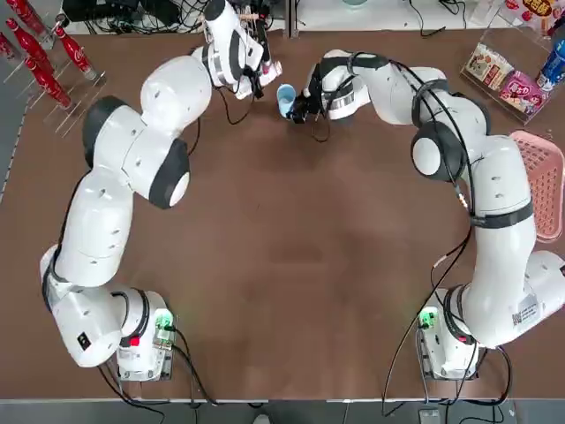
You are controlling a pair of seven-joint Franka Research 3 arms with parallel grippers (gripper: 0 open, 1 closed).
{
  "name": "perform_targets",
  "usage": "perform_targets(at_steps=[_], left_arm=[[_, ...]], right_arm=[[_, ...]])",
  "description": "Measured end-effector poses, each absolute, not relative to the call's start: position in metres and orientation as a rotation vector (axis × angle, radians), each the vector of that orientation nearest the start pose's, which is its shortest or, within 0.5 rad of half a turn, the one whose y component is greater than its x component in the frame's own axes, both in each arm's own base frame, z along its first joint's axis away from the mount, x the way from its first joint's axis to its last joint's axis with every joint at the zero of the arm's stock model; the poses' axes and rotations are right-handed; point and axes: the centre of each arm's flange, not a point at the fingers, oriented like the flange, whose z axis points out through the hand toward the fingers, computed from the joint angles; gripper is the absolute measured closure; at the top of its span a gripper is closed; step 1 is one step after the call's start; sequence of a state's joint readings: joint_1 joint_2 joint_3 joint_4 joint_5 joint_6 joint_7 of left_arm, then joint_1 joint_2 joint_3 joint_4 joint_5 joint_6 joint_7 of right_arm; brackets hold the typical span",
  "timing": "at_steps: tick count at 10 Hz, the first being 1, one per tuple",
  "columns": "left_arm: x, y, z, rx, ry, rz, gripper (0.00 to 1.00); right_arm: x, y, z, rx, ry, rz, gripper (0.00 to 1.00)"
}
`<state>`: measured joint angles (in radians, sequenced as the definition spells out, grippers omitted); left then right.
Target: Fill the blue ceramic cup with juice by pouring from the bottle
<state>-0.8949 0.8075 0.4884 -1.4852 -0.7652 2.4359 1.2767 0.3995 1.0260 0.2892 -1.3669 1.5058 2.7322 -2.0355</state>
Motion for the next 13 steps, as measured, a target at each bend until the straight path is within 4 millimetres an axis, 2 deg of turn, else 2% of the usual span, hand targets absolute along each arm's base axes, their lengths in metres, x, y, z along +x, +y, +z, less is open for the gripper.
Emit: perform_targets(at_steps=[7, 10, 13], left_arm=[[0.637, -0.372, 0.248, -2.405, 2.008, -0.450, 0.58], [0.641, -0.371, 0.255, -2.361, 1.985, -0.428, 0.58], [0.641, -0.378, 0.258, -2.346, 1.972, -0.424, 0.58]], right_arm=[[0.614, 0.397, 0.116, -1.964, -1.272, -0.948, 0.32], [0.614, 0.397, 0.116, -1.964, -1.271, -0.948, 0.32], [0.614, 0.397, 0.116, -1.964, -1.271, -0.948, 0.32]])
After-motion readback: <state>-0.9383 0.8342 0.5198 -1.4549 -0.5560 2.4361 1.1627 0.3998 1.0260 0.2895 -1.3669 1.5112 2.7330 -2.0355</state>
